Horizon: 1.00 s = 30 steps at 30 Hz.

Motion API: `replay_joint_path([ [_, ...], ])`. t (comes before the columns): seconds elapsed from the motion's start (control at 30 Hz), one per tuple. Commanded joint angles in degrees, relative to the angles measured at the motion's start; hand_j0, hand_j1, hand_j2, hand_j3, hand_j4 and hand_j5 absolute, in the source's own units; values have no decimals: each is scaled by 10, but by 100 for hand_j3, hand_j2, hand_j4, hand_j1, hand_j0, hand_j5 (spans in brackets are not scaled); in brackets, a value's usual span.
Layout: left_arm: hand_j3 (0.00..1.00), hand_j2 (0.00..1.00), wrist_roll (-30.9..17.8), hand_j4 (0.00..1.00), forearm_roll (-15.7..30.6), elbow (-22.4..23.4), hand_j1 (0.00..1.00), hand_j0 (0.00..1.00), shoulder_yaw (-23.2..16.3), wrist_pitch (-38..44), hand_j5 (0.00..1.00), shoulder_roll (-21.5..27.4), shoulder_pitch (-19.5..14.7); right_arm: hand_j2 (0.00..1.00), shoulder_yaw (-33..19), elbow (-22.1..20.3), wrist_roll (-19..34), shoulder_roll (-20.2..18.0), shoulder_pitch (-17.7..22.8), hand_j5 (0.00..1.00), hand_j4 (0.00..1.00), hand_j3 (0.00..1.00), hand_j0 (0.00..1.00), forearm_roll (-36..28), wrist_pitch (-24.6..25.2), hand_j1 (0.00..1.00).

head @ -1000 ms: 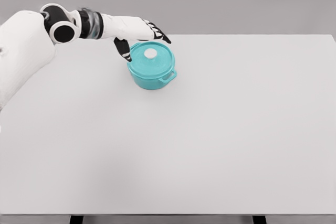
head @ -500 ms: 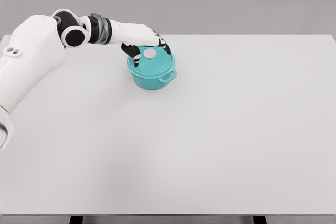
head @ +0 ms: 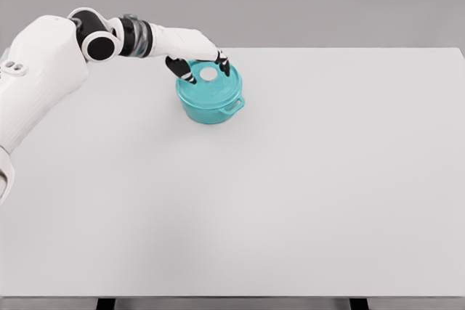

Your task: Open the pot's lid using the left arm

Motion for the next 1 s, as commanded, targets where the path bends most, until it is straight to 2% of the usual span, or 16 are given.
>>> replay_joint_path([
  [0.0,71,71,0,71,3,0,71,71,-4,1,71,-1,0,100,0,0,0,0,0,100,100,100,100,0,0,100],
  [0.17,70,70,0,70,3,0,70,70,-9,1,70,-3,0,100,0,0,0,0,0,100,100,100,100,0,0,100],
  [0.3,51,51,0,51,2,-2,51,51,-9,1,51,-3,0,100,0,0,0,0,0,100,100,100,100,0,0,100],
  [0.57,39,39,-1,39,3,-4,39,39,-8,1,39,5,-2,100,0,0,0,0,0,100,100,100,100,0,0,100],
  [0.67,35,35,0,35,5,-22,35,35,-5,1,35,59,-10,100,0,0,0,0,0,100,100,100,100,0,0,100],
  [0.77,35,35,1,35,4,-85,35,35,-5,1,35,154,-9,100,0,0,0,0,0,100,100,100,100,0,0,100],
  [0.87,37,37,1,37,1,-91,37,37,-7,1,37,196,-1,100,0,0,0,0,0,100,100,100,100,0,0,100],
  [0.97,39,39,0,39,-1,-90,39,39,-9,1,39,212,9,100,0,0,0,0,0,100,100,100,100,0,0,100],
])
